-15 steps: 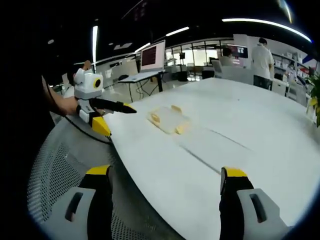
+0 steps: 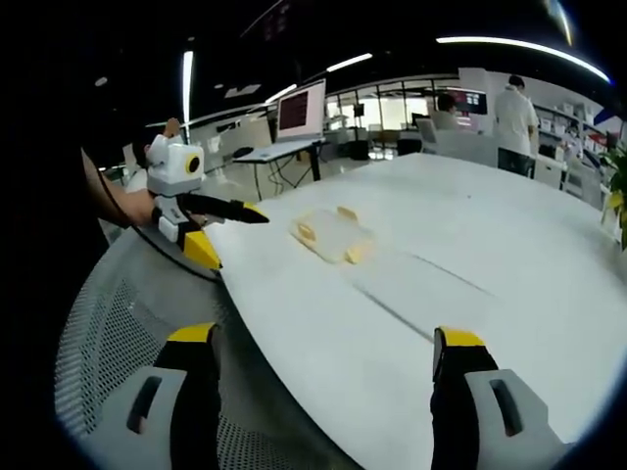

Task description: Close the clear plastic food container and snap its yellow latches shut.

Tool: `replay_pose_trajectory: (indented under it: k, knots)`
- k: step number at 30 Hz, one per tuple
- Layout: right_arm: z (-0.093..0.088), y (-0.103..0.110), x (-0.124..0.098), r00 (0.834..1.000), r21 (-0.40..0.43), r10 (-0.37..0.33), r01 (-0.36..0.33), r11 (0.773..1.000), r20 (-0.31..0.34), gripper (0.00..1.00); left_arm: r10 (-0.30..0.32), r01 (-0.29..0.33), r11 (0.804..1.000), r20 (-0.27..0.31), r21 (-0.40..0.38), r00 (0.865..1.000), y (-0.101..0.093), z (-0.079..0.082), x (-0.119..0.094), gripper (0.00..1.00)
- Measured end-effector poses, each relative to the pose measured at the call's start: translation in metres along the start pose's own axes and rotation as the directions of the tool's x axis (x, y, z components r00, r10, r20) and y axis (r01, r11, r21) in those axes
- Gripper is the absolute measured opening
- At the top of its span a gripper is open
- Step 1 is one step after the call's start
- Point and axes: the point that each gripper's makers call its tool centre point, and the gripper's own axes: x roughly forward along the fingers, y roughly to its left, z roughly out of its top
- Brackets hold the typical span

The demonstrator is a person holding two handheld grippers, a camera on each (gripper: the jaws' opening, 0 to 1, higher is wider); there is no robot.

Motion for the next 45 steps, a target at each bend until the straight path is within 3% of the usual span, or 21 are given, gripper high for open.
replay_pose_trajectory:
  k: [9, 15, 18, 26, 28, 34, 39, 45]
  knots:
    - [0.005, 0.000, -0.002, 1.000, -0.003, -0.001, 0.001, 1.000, 0.011, 0.86, -0.002, 0.002, 1.000, -0.014, 0.000, 1.000, 0.000, -0.002, 0.000, 0.89]
    - [0.008, 0.009, 0.000, 0.999, -0.004, 0.047, -0.047, 0.999, 0.015, 0.88, 0.002, -0.002, 1.000, -0.020, -0.009, 1.000, 0.003, -0.002, 0.000, 0.85]
    - [0.011, 0.018, 0.001, 0.995, -0.040, 0.096, -0.095, 0.995, 0.021, 0.92, -0.002, 0.001, 1.000, -0.063, -0.002, 0.998, 0.002, -0.009, 0.001, 0.85]
    - [0.017, 0.016, 0.004, 0.993, -0.029, 0.113, -0.112, 0.993, 0.029, 0.92, -0.015, 0.014, 1.000, -0.021, -0.004, 1.000, 0.002, 0.001, -0.001, 0.87]
    - [0.019, 0.023, 0.005, 0.989, -0.087, 0.145, -0.143, 0.986, 0.013, 0.92, -0.019, 0.019, 1.000, -0.018, -0.003, 1.000, 0.002, 0.003, -0.001, 0.87]
    - [0.022, 0.028, 0.009, 0.987, -0.096, 0.161, -0.160, 0.982, 0.008, 0.90, -0.016, 0.016, 1.000, 0.005, -0.003, 1.000, 0.007, 0.008, -0.005, 0.84]
    - [0.048, 0.013, 0.010, 0.990, -0.055, 0.114, -0.109, 0.992, 0.079, 0.88, -0.016, 0.016, 1.000, 0.005, 0.014, 1.000, 0.014, 0.010, -0.007, 0.82]
    - [0.061, 0.013, 0.022, 0.990, -0.047, 0.111, -0.107, 0.993, 0.089, 0.86, -0.030, 0.030, 0.999, 0.019, -0.012, 0.999, 0.017, 0.016, -0.010, 0.83]
